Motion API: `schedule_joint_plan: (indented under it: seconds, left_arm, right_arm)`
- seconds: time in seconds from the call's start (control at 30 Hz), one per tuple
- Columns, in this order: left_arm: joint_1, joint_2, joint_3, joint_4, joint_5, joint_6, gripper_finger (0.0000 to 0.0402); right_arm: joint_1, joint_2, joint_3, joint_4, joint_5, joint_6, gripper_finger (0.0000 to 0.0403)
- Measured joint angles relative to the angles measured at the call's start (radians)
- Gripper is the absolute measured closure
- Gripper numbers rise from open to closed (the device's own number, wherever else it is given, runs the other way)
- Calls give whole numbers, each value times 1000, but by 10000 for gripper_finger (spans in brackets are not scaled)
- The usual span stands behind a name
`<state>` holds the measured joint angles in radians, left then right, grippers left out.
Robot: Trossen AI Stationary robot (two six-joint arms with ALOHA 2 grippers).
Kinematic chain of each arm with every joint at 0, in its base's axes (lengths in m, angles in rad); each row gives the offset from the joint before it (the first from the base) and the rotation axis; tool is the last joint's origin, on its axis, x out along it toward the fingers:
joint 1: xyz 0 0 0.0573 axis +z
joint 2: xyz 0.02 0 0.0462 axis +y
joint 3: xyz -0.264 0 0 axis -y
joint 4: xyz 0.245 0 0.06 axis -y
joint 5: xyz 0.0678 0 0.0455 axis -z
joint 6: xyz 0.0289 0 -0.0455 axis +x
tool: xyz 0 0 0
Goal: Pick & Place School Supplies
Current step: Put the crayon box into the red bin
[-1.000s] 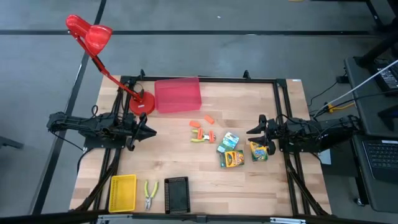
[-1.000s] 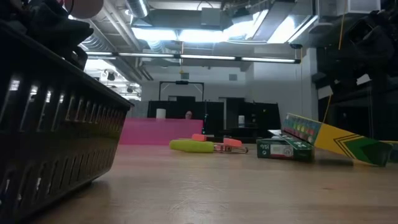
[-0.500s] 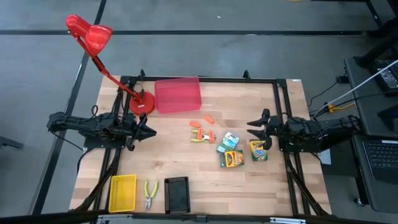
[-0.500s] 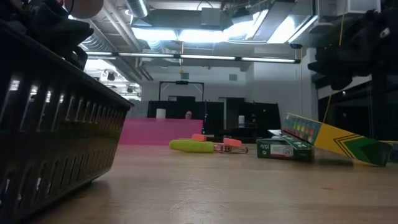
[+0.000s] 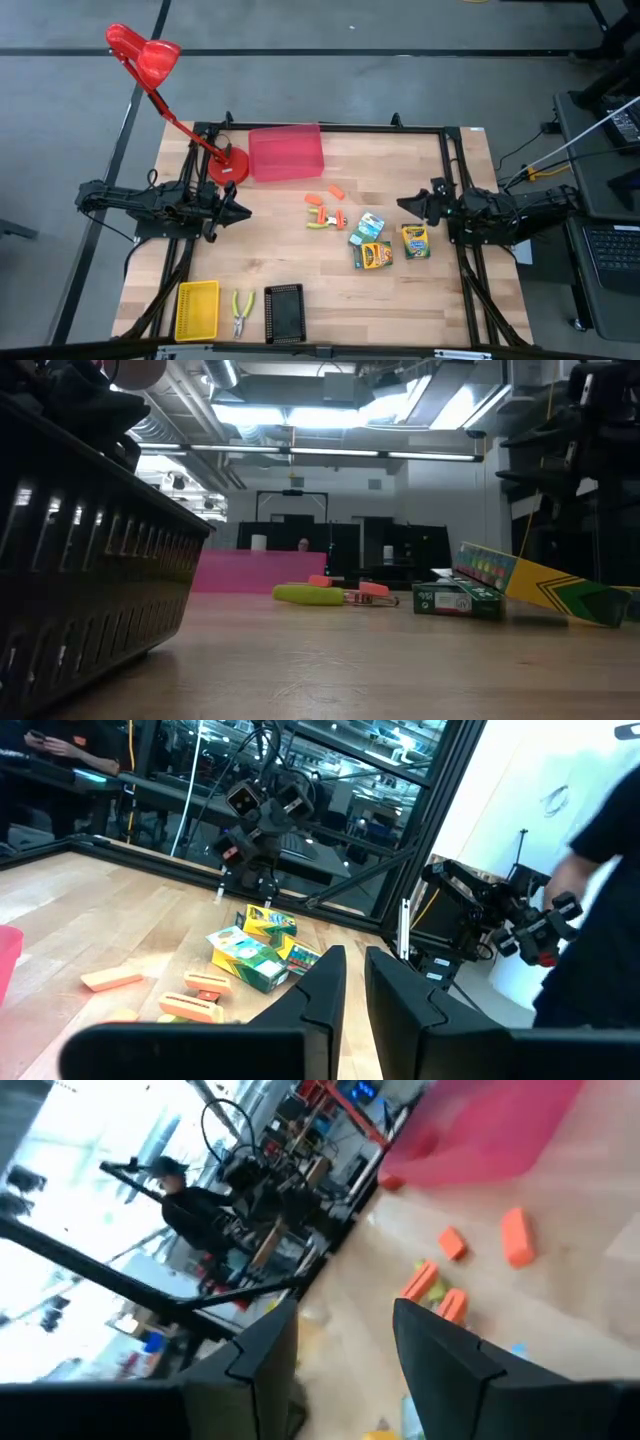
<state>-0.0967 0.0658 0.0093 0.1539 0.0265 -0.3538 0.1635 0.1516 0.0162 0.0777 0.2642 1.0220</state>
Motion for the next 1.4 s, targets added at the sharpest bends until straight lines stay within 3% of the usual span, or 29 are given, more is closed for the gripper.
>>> schedule_joint_plan:
  seconds: [0.13, 0.23, 0.4, 0.6, 0.73, 0.8, 1.03, 1.23, 1.4]
  left_arm:
    - [0, 0, 0, 0, 0, 0, 361]
    - [0, 0, 0, -1, -4, 10, 363]
    - [0, 0, 0, 35, -262, 202, 369]
    - [0, -1, 0, 206, -474, -299, 368]
    - [0, -1, 0, 264, -693, -393, 369]
    - [1, -1, 0, 279, -749, -438, 368]
    - [0, 11, 0, 234, -630, -529, 370]
    - [2, 14, 0, 236, -610, -615, 368]
    - [-1, 67, 0, 181, -415, -698, 360]
  right_arm:
    - [9, 0, 0, 39, 35, 117, 231]
    - [8, 0, 0, 100, 62, 101, 231]
    - [9, 0, 0, 248, 92, 62, 231]
    - [27, 0, 0, 457, 89, -70, 231]
    - [45, 0, 0, 466, 108, -88, 231]
    - [55, 1, 0, 468, 126, -88, 231]
    - [63, 4, 0, 457, 135, -145, 231]
    - [63, 4, 0, 453, 87, -92, 231]
    - [63, 4, 0, 443, 8, 3, 231]
